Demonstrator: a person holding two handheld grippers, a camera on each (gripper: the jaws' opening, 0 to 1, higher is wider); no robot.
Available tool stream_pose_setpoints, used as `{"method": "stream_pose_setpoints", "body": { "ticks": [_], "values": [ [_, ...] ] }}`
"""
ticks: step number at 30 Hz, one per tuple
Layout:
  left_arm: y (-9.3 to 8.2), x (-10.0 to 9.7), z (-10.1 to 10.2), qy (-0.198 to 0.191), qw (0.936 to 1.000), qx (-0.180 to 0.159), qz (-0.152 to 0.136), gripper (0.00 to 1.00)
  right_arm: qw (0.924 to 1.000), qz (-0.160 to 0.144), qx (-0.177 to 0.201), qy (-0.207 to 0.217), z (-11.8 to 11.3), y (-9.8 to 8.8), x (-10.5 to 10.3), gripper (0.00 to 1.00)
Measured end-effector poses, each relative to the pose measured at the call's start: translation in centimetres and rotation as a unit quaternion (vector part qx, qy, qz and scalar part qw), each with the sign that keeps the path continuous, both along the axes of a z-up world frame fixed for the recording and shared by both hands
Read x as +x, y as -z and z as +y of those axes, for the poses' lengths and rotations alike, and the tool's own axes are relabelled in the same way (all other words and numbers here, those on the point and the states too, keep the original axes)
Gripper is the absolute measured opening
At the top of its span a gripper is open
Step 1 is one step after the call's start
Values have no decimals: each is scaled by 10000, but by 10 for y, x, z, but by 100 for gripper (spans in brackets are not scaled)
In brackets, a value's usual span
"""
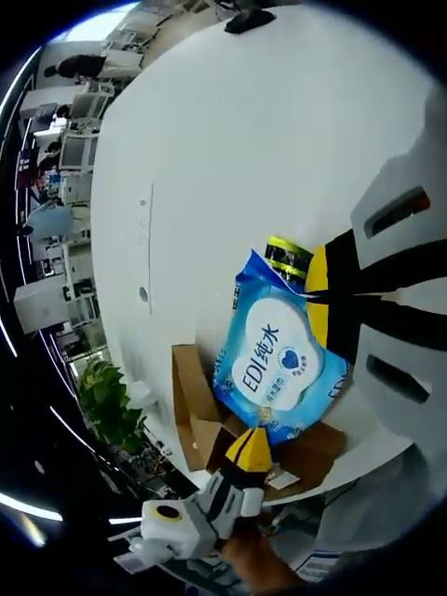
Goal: Operate the shoe box by opening the lid, removing the specified soft item, and placing it in the target area until the item is outside and the box remains undamaged.
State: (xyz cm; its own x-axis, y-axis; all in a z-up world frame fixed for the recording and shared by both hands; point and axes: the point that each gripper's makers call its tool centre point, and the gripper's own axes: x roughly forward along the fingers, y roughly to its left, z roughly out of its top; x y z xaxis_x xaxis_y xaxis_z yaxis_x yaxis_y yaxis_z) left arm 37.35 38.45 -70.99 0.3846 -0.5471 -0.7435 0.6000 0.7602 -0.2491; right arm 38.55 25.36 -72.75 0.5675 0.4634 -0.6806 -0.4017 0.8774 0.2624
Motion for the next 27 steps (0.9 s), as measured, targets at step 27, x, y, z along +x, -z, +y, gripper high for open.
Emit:
{"method": "stream_pose_setpoints", "body": {
  "ticks": [27],
  "values": [
    [29,9,-4,955,9845,1380,-506,0,9999,-10,-98,104,-1,26,5,0]
  ]
}}
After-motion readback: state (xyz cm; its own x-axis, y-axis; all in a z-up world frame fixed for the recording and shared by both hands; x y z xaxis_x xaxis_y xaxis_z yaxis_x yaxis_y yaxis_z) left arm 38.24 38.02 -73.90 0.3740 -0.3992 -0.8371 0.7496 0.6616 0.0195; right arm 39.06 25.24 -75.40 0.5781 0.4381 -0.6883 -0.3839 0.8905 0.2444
